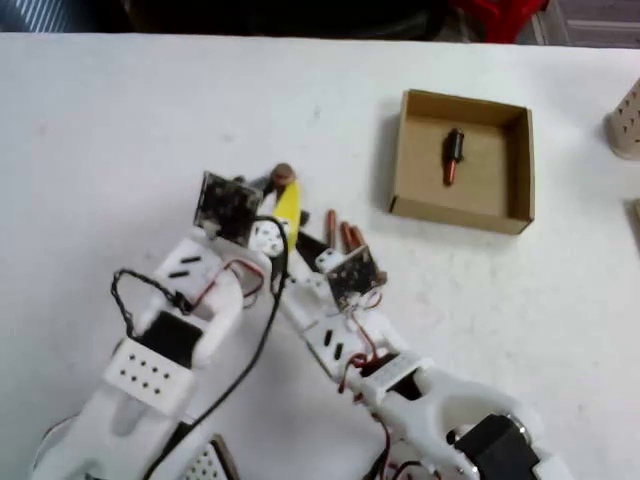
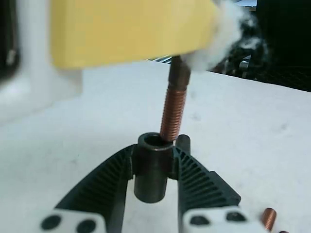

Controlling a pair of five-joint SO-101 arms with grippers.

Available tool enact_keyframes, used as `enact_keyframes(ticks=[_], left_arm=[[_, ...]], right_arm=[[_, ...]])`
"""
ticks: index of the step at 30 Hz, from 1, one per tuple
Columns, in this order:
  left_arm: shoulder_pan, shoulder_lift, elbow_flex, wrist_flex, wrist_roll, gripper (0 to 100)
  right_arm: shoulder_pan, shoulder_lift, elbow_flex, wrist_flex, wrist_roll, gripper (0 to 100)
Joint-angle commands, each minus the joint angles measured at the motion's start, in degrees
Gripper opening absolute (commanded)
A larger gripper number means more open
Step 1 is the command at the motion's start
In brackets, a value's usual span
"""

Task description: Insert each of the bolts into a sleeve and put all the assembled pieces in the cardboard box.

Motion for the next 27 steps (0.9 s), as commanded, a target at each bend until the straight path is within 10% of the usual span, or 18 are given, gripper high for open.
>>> enact_keyframes(ticks=[1,27], left_arm=[[-0.9,-0.1,-1.0,-1.1,1.2,2],[-0.8,-8.2,1.0,2.7,0.9,6]], right_arm=[[2.1,-0.4,-1.1,-1.5,-0.4,1.7],[2.0,-0.2,-1.1,-1.5,-0.4,1.7]])
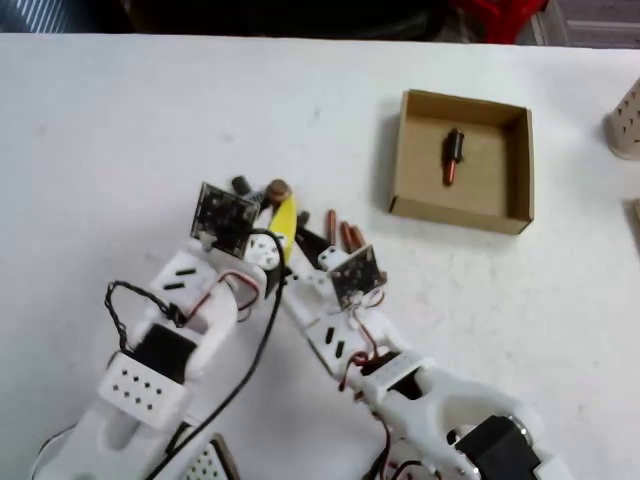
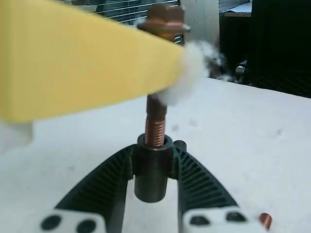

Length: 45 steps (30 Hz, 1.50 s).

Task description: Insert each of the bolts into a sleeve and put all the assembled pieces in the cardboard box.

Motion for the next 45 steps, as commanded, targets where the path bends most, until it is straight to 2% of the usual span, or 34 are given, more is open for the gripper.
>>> enact_keyframes(ticks=[1,5,7,15,21,35,39,42,45], left_arm=[[-1.9,-1.5,-1.3,-3.6,1.0,10],[-2.2,-1.5,-0.4,-2.3,1.4,29],[-1.2,-1.5,0.0,-1.6,1.4,33],[-1.0,-1.8,0.0,-1.6,1.1,28],[-0.9,-1.9,0.0,2.2,1.0,28],[-3.6,-2.0,0.9,4.6,0.9,28],[-8.4,-2.0,0.9,4.2,1.0,28],[-13.2,-1.5,1.1,4.1,1.3,27],[-14.7,-1.5,3.1,3.3,1.3,17]], right_arm=[[1.0,-0.1,-1.1,-1.5,-0.4,1.7],[1.0,-0.1,-1.1,-1.5,-0.4,1.7],[1.1,0.0,-1.1,-1.5,-0.4,1.7],[1.2,-0.1,-1.1,-1.5,-0.4,1.7],[1.2,-0.3,-1.1,-1.5,-0.4,1.7],[1.2,-0.4,-1.1,-1.5,-0.4,1.7],[1.5,-0.4,-1.1,-0.3,-0.4,1.7],[3.6,-0.5,-3.5,4.8,-0.4,1.7],[6.8,-0.6,-7.6,12.4,-0.9,1.7]])
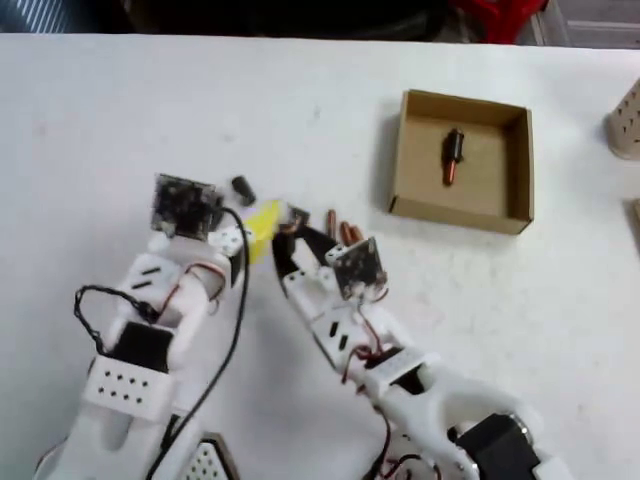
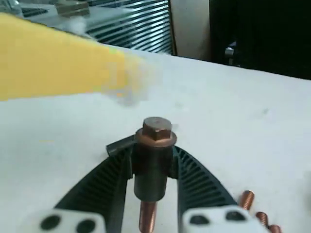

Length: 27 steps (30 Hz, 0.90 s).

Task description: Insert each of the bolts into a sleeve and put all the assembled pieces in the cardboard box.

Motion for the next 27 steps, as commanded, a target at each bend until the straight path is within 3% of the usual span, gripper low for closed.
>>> enact_keyframes(ticks=[1,3,5,10,15,21,27], left_arm=[[-1.9,-0.9,1.3,-2.4,1.3,12],[-2.5,-0.9,2.9,-4.7,1.3,1],[-3.7,-0.9,3.6,-5.9,1.4,5],[-5.3,0.7,3.8,-5.5,1.4,3],[-5.6,14.2,-1.3,-5.5,1.4,2],[-8.0,33.5,-10.0,-4.0,1.1,2],[-11.6,36.4,-12.0,6.8,0.8,2]], right_arm=[[5.1,-1.1,-7.8,10.4,-0.9,1.7],[6.5,-2.8,-9.5,16.5,-1.0,1.7],[7.7,-5.9,-10.3,22.5,-1.0,1.7],[14.0,-18.7,-11.0,39.3,-1.0,1.7],[23.3,-27.5,-18.0,61.7,-1.0,1.7],[31.6,-22.9,-31.3,77.6,-0.5,1.7],[37.1,-6.2,-50.0,86.1,-0.4,2.0]])
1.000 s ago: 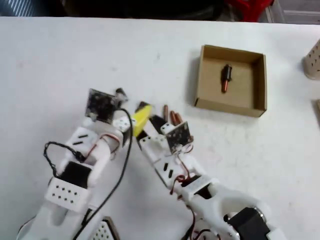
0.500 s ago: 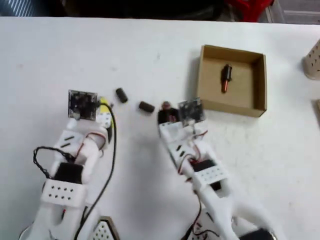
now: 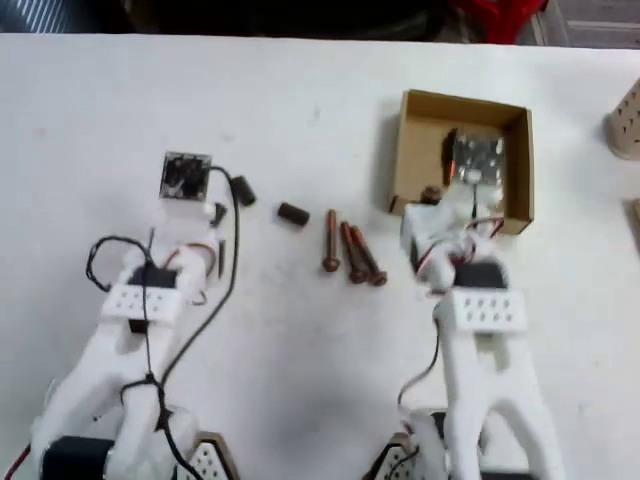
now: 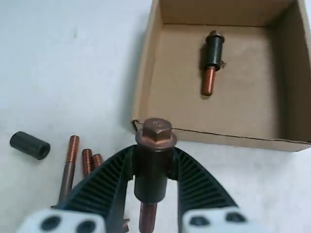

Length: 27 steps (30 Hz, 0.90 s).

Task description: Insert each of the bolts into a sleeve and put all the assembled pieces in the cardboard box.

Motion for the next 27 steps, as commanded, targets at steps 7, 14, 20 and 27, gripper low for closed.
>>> enact_keyframes(ticks=[7,14,20,27], left_arm=[[-4.3,2.3,-1.8,2.9,-5.0,2],[-4.3,2.4,-1.8,2.1,-5.2,2],[-4.3,2.4,-1.6,1.5,-5.2,2],[-4.3,2.4,-1.6,1.3,-5.2,2]], right_arm=[[9.1,33.0,-47.6,15.3,5.5,1.7],[11.5,60.4,-86.9,31.4,6.0,2.0],[11.6,82.0,-119.5,40.7,6.1,2.1],[12.2,98.5,-138.8,48.7,6.1,2.8]])
